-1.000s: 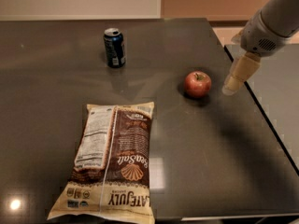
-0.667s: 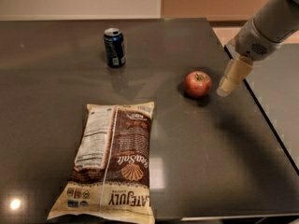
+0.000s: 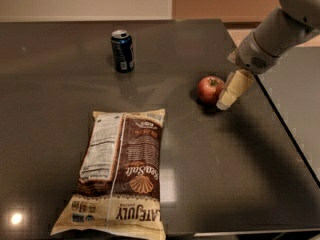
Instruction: Move apple near pepsi can
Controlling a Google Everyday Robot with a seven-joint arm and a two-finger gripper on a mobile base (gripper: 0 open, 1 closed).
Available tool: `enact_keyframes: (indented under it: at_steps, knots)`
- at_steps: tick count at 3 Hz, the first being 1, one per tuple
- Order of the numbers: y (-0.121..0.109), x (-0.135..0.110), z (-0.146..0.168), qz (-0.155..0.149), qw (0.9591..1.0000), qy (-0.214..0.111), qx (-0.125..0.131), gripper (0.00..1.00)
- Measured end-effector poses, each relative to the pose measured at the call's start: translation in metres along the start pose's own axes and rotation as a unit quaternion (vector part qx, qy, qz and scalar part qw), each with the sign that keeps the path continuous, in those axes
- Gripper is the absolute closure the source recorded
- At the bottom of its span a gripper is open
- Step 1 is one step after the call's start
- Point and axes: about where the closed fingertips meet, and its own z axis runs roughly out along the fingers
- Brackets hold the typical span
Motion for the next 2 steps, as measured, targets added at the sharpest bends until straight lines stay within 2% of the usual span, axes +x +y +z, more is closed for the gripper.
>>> enact_keyframes:
  at_steps: [1,2]
  knots:
    - [0.0085,-0.0062,0.0167,-0.005,0.9998,-0.008,-0.015,0.00]
    - [0.0130,-0.0082,0.0267,-0.006,0.9997,-0.010,-0.023,0.18]
